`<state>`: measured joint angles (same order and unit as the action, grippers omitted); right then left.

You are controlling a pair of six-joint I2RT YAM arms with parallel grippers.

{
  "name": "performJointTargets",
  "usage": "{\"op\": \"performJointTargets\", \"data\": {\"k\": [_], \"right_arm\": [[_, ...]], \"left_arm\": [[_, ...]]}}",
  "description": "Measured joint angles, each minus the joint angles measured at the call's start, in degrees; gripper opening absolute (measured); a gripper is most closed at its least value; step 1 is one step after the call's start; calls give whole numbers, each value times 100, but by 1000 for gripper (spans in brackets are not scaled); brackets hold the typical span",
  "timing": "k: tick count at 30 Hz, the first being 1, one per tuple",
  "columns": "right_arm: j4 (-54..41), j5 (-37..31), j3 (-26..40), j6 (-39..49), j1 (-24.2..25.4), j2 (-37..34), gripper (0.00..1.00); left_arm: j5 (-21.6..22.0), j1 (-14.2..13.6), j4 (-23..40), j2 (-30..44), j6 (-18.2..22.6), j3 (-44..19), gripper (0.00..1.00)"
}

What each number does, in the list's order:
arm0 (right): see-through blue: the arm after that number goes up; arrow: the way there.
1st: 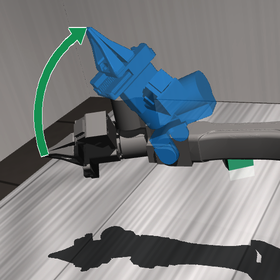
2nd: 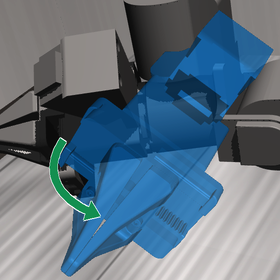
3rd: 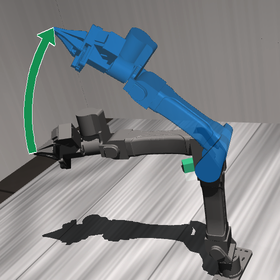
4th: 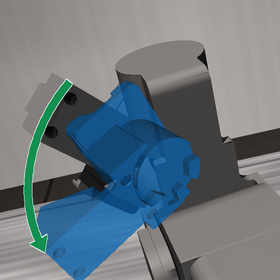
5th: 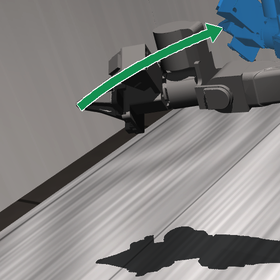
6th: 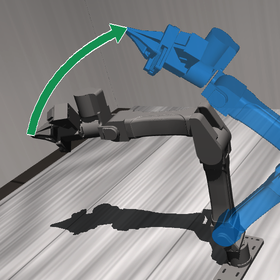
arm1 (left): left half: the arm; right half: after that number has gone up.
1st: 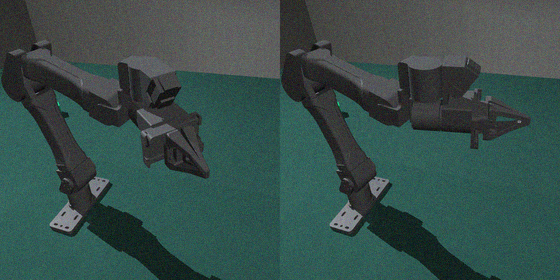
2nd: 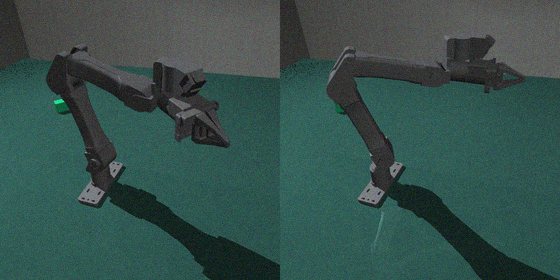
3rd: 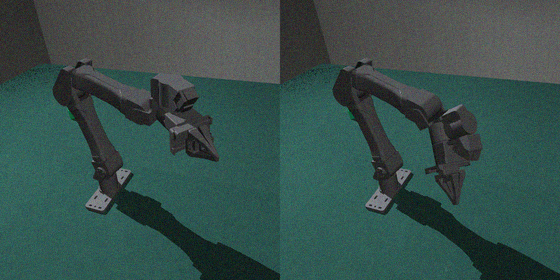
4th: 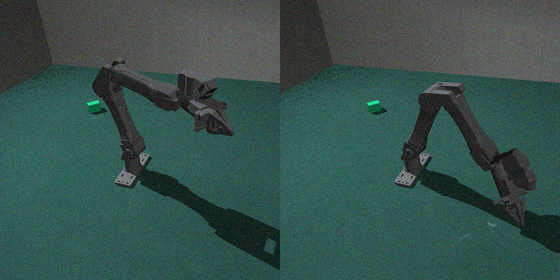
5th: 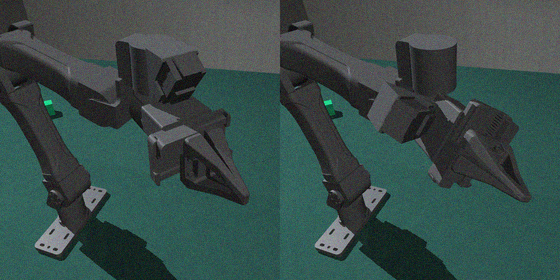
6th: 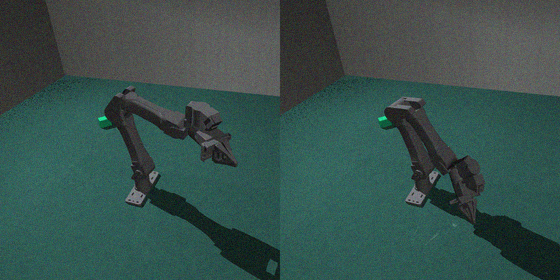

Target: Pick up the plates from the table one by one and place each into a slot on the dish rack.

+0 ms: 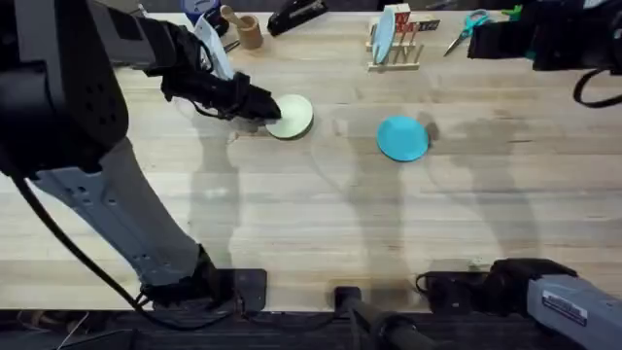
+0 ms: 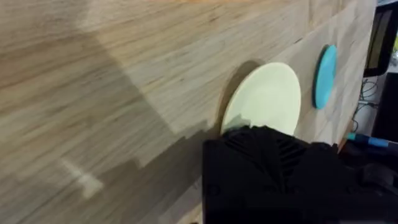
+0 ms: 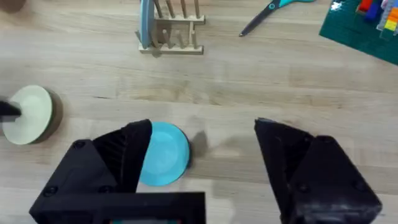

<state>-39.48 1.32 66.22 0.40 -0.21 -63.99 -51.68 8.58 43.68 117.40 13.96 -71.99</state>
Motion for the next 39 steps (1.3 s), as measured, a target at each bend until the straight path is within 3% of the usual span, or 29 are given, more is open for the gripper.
{"op": "performJointTargets", "data": {"k": [13, 17, 20, 30, 39], "right_arm": [[2, 187, 4, -439, -117, -150, 996], [4, 1123, 7, -1136, -600, -593, 995], [45, 1417, 7, -1427, -841, -857, 996], [1228, 2203, 7, -2184, -1633, -1996, 996], [2127, 2472, 7, -2613, -2255, -3097, 996]], "left_arm": [[4, -2, 0, -2, -2, 0, 43], [4, -2, 0, -2, -2, 0, 42], [4, -2, -1, -2, -2, 0, 42], [5, -2, -4, -2, -2, 0, 42], [5, -2, -4, -2, -2, 0, 42]]}}
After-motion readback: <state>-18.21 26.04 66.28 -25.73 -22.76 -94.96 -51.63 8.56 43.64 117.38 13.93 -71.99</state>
